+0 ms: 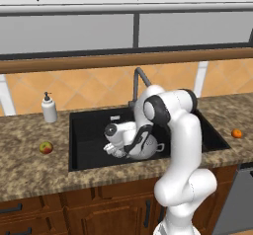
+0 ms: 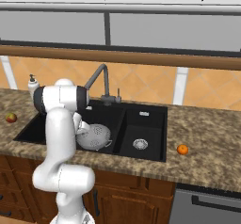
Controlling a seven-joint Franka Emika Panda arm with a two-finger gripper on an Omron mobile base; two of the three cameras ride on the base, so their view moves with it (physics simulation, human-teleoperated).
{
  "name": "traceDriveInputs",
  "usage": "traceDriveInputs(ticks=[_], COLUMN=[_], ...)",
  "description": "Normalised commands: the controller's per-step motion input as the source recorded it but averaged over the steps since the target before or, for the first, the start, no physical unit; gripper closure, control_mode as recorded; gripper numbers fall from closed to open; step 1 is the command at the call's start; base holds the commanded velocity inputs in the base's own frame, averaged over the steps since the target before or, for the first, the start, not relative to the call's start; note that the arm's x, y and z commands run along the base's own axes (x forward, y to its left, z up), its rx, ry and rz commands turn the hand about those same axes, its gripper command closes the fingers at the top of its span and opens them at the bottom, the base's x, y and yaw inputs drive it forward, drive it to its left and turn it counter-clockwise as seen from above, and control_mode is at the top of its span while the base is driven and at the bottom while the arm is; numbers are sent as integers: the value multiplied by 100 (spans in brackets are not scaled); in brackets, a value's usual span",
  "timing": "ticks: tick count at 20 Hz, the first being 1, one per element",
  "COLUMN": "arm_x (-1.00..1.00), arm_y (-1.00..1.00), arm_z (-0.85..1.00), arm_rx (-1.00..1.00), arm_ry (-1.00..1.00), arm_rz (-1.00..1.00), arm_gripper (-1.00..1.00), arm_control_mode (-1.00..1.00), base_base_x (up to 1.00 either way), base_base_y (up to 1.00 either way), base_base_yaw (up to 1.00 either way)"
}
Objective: Put the colander in the sink, put the apple, tangerine in the colander, and turn on the sink faucet and pour water over the colander.
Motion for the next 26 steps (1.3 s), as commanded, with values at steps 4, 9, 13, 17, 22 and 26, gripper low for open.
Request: traceDriveInputs(ticks=[4, 9, 13, 17, 22, 26], arm_x=[10, 18, 42, 53, 25, 9], arm_y=[13, 5, 0, 0, 0, 0], arm_z=[-15, -8, 0, 0, -28, -39], arm_rx=[0, 0, 0, 0, 0, 0], arm_ry=[0, 0, 0, 0, 0, 0], arm_rz=[0, 0, 0, 0, 0, 0], arm_gripper=[100, 100, 100, 100, 100, 100], arm_control_mode=[-100, -100, -100, -100, -100, -100], base_base_x=[0, 0, 0, 0, 0, 0], base_base_y=[0, 0, 0, 0, 0, 0], base_base_yaw=[0, 0, 0, 0, 0, 0])
